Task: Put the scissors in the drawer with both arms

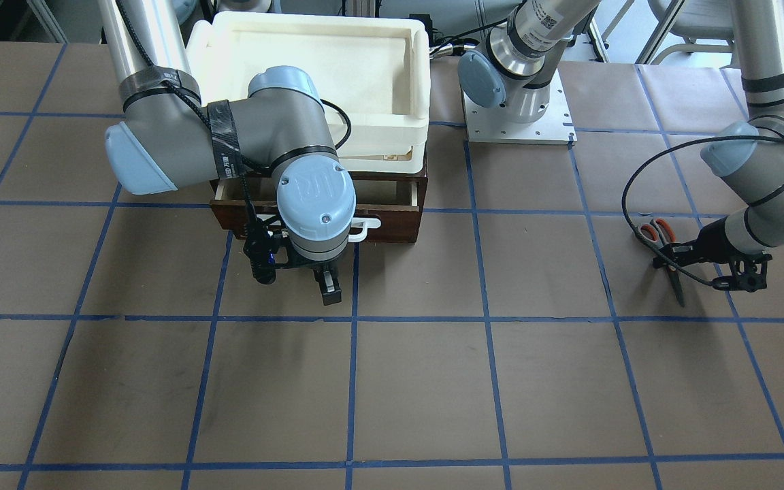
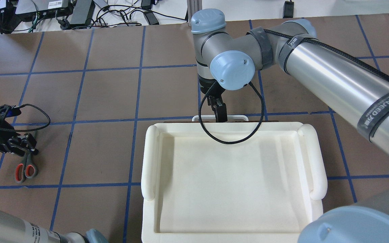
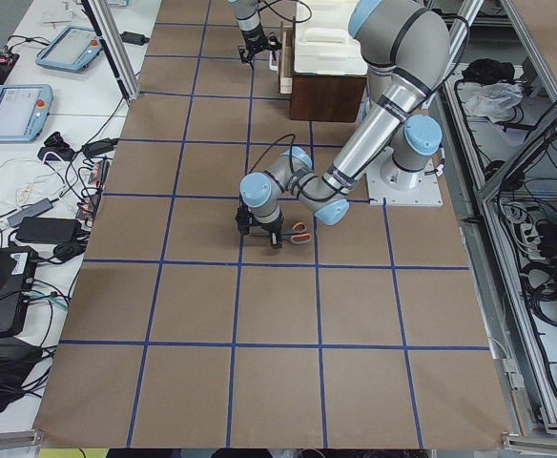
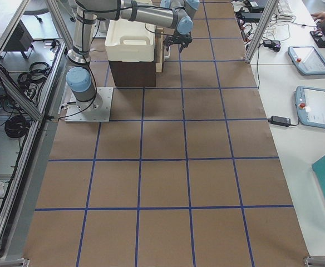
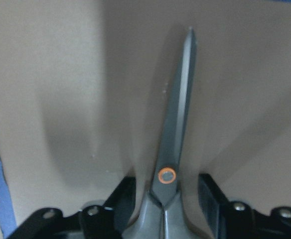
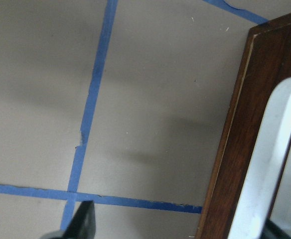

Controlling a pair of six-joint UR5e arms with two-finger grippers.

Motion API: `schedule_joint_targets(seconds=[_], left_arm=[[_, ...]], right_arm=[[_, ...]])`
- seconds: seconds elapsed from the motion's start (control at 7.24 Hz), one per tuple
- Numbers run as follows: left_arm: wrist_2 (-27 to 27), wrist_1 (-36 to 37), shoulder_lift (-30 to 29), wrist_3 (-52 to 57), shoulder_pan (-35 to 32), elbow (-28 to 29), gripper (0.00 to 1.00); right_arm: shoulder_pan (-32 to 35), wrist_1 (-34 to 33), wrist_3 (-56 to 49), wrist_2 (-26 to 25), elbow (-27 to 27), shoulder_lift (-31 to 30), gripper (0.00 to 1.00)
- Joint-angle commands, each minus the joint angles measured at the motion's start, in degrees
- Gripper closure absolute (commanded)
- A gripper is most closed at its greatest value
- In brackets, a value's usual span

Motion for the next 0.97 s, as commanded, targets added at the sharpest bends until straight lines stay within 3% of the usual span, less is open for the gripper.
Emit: schedule_joint_targets(seconds=[0.0, 0.14, 0.28, 0.41, 0.55, 0.83], left_arm=[[0.12, 0.02, 0.09, 0.11, -0.04, 0.02, 0.37], [0.21, 0.63, 0.09, 0.11, -0.04, -0.07, 0.39], [0.56, 0.64, 0.44, 0.28, -0.21, -0.07, 0.59], [0.56, 0.55, 0.79, 0.11, -0.39, -0.24, 0.71], [0.56, 0.55, 0.88, 0.20, -0.48, -0.24, 0.77], [0.48, 0.55, 0.88, 0.20, -0.48, -0.33, 0.81]], right_arm=[[-0.27, -2.05, -3.35, -1.72, -0.21, 0.10, 0.00], [-0.36, -2.84, -4.23, -1.91, -0.56, 0.19, 0.00], [-0.45, -2.84, -4.32, -1.82, -1.61, 0.45, 0.00], [-0.71, -2.84, -4.33, -1.82, -3.10, 1.49, 0.00], [-0.71, -2.84, -4.33, -1.82, -3.89, 2.03, 0.00], [-0.89, -3.02, -4.41, -1.82, -4.34, 2.12, 0.00]])
